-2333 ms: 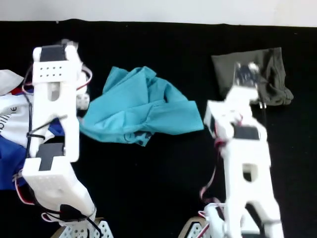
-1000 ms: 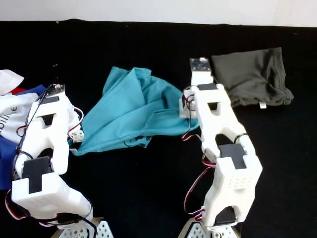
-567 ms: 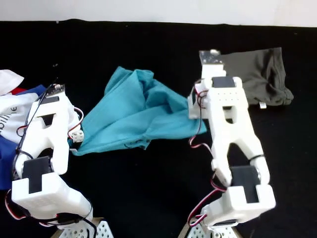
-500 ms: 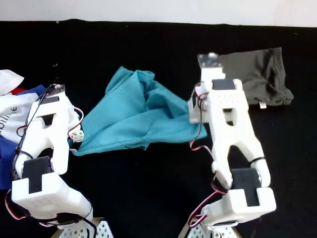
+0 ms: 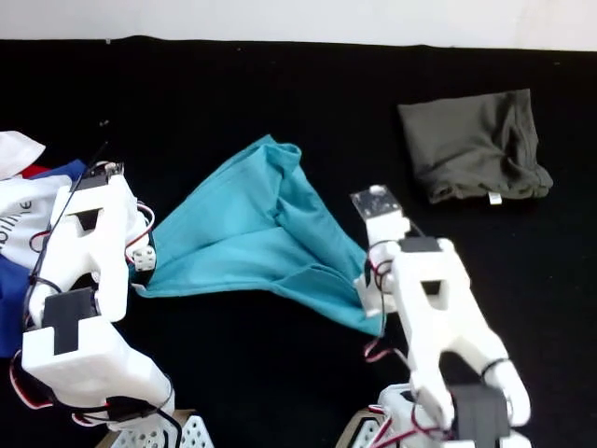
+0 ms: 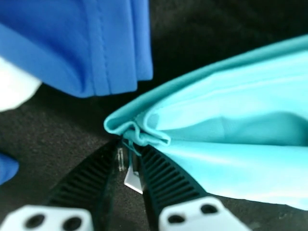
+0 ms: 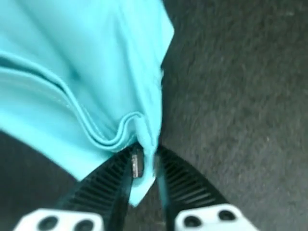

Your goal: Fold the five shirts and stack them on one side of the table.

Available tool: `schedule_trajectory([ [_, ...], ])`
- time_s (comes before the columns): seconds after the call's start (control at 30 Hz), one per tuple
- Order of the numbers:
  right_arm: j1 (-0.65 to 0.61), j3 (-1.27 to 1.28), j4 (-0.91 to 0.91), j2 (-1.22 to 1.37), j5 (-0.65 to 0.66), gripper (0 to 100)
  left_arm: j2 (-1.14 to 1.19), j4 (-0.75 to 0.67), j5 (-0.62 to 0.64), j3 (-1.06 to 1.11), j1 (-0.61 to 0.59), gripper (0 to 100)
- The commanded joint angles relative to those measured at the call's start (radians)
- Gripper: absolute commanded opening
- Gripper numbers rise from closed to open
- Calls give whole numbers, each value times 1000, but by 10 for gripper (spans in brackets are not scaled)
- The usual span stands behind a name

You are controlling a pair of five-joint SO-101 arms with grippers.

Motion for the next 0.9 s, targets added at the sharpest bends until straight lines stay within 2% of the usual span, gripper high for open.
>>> schedule_trajectory([
  [0.0, 13, 4, 79, -157, 14, 118, 2, -48, -6, 38, -5, 8],
  [0.2, 15, 7, 90, -403, 9, 122, -1, -69, -6, 53, -5, 8],
  [0.33, 12, 25, -42, -406, -6, 124, -1, -69, -6, 54, -5, 8],
  [0.47, -5, 21, -171, -240, -69, 124, -1, -69, -6, 54, -5, 8],
  [0.57, -67, -65, -147, -71, -91, 131, -1, -69, -6, 56, -5, 8],
  [0.77, -163, -321, -30, 203, -86, 319, -1, -69, -6, 58, -5, 8],
  [0.87, -177, -426, -19, 302, -86, 334, -1, -69, -6, 58, -5, 8],
])
